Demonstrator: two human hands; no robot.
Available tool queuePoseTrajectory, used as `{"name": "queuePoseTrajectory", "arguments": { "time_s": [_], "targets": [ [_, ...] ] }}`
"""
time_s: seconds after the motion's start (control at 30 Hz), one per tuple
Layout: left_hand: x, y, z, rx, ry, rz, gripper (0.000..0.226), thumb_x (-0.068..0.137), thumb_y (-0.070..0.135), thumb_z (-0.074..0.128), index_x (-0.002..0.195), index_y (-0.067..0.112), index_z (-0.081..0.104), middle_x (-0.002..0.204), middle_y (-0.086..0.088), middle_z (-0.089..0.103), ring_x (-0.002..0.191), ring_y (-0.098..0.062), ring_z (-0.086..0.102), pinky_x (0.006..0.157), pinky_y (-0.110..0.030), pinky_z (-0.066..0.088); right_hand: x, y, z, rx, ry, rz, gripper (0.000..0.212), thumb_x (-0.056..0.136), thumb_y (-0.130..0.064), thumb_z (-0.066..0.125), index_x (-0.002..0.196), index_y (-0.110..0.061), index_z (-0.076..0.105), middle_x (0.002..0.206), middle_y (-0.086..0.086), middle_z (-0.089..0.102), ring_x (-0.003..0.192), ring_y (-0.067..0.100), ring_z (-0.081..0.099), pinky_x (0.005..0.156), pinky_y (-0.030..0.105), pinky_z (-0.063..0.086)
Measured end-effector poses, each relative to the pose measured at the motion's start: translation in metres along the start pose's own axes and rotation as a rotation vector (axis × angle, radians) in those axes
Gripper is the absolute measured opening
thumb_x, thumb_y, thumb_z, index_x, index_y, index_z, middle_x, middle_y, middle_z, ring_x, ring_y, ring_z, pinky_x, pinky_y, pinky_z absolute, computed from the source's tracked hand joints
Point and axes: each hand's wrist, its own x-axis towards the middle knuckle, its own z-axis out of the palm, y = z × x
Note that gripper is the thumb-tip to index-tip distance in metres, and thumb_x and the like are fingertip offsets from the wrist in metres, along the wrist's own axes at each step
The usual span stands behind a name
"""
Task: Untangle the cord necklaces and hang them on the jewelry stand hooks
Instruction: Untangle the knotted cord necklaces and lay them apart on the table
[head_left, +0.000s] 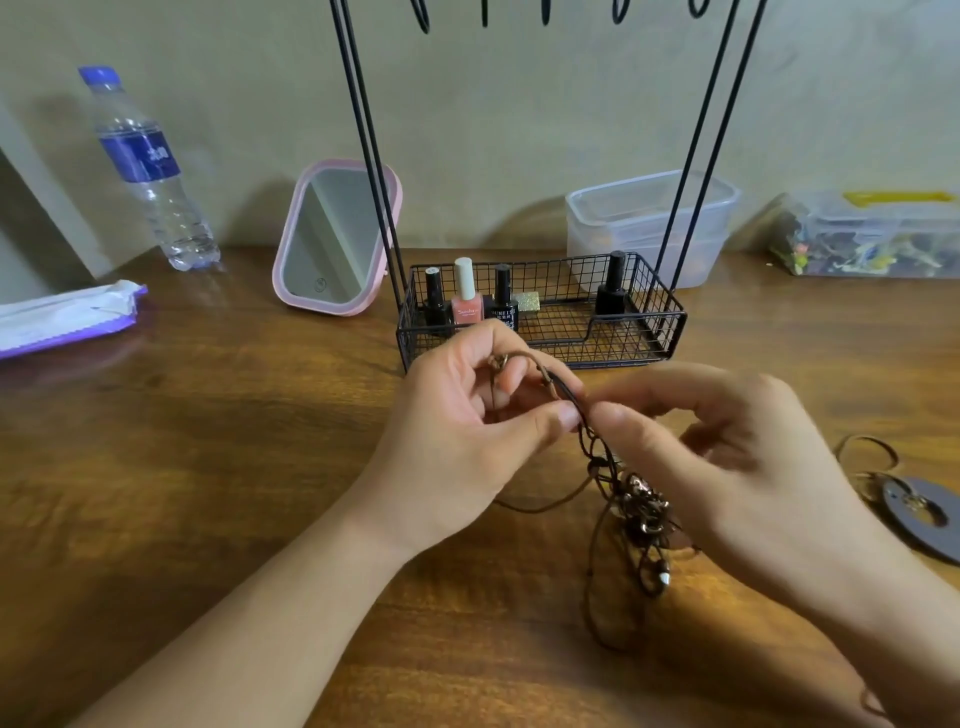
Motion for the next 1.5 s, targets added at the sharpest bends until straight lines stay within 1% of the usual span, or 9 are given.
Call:
{"name": "queuePoseTrajectory", "arguments": {
  "time_s": [0.2, 0.43, 0.57, 0.7, 0.9, 1.1, 1.23, 1.37, 1.5],
  "targets": [
    [-0.002, 0.004, 0.001, 0.189, -0.042, 0.037, 0.019, 0.079, 0.003, 0.078, 0.092, 0.014, 0.068, 0.074, 0.018, 0.062, 0.077, -0.006, 0.067, 0.073, -0.029, 0.061, 0.000, 0.000, 0.012, -0.038, 0.067, 0.024, 0.022, 0.073, -0.056, 0.068, 0.085, -0.039, 0.075, 0.075, -0.024, 0.069, 0.065, 0.003, 0.062, 0.049, 0.009, 0.040],
    [-0.001, 0.003, 0.000, 0.146, -0.103, 0.034, 0.013, 0.088, 0.000, 0.067, 0.085, 0.013, 0.064, 0.071, 0.015, 0.064, 0.078, -0.014, 0.072, 0.074, -0.038, 0.061, 0.006, 0.005, 0.009, 0.262, 0.039, 0.122, 0.015, 0.087, -0.029, 0.065, 0.074, -0.023, 0.071, 0.068, -0.012, 0.070, 0.057, 0.002, 0.057, 0.055, 0.012, 0.042],
    [0.000, -0.002, -0.002, 0.114, -0.089, -0.050, 0.024, 0.088, 0.001, 0.066, 0.071, 0.011, 0.052, 0.066, -0.001, 0.062, 0.068, -0.016, 0.071, 0.068, -0.037, 0.058, 0.010, 0.009, 0.002, 0.687, 0.067, 0.215, 0.018, 0.089, -0.017, 0.060, 0.072, -0.014, 0.063, 0.066, 0.006, 0.067, 0.069, 0.021, 0.061, 0.073, 0.038, 0.048],
    [0.001, -0.003, -0.002, 0.091, -0.110, -0.105, 0.032, 0.090, 0.002, 0.064, 0.067, 0.018, 0.048, 0.081, -0.022, 0.064, 0.066, -0.018, 0.068, 0.060, -0.035, 0.056, 0.012, 0.008, -0.003, 1.088, 0.003, 0.243, 0.006, 0.082, -0.013, 0.055, 0.077, -0.011, 0.056, 0.055, 0.004, 0.039, 0.050, 0.020, 0.041, 0.061, 0.037, 0.040],
    [0.003, -0.005, 0.000, -0.141, -0.059, -0.177, 0.022, 0.089, 0.011, 0.057, 0.067, 0.016, 0.057, 0.091, -0.013, 0.074, 0.061, -0.018, 0.066, 0.047, -0.027, 0.042, 0.012, 0.008, -0.014, 1.115, -0.056, 0.302, 0.010, 0.076, -0.022, 0.056, 0.077, -0.012, 0.057, 0.054, -0.003, 0.018, 0.042, 0.011, 0.016, 0.046, 0.026, 0.015],
    [0.006, -0.002, -0.009, -0.395, 0.016, -0.246, 0.023, 0.075, 0.035, 0.064, 0.056, 0.023, 0.059, 0.064, -0.001, 0.060, 0.051, -0.014, 0.049, 0.046, -0.024, 0.029, 0.013, 0.007, -0.029, 1.145, -0.048, 0.287, 0.010, 0.076, -0.027, 0.056, 0.078, -0.020, 0.063, 0.050, -0.007, 0.013, 0.044, 0.011, 0.005, 0.044, 0.022, 0.007],
    [0.009, -0.009, -0.012, -0.134, 0.149, -0.349, 0.036, 0.083, 0.016, 0.068, 0.051, 0.018, 0.054, 0.055, -0.004, 0.049, 0.051, -0.012, 0.046, 0.046, -0.021, 0.037, 0.013, 0.008, -0.040, 1.161, -0.005, 0.246, 0.014, 0.081, -0.030, 0.052, 0.079, -0.026, 0.065, 0.054, -0.006, 0.008, 0.045, 0.013, 0.001, 0.044, 0.022, 0.006],
    [0.005, -0.011, -0.011, 0.633, -0.064, -0.220, 0.014, 0.079, 0.019, 0.072, 0.073, 0.023, 0.060, 0.070, 0.010, 0.060, 0.064, -0.002, 0.055, 0.062, -0.021, 0.044, 0.013, 0.010, -0.042, 1.138, -0.085, 0.234, 0.009, 0.077, -0.031, 0.059, 0.080, -0.025, 0.066, 0.054, -0.005, 0.009, 0.044, 0.013, 0.003, 0.043, 0.023, 0.006],
    [-0.005, -0.005, 0.007, 0.551, -0.225, -0.024, 0.047, 0.082, 0.052, 0.064, 0.126, 0.039, 0.054, 0.128, 0.027, 0.054, 0.124, 0.009, 0.043, 0.100, -0.016, 0.036, 0.012, 0.013, -0.032, 1.187, -0.231, 0.196, 0.014, 0.074, -0.031, 0.067, 0.084, -0.022, 0.067, 0.055, -0.005, 0.011, 0.045, 0.011, 0.005, 0.044, 0.020, 0.010]
  ]
}}
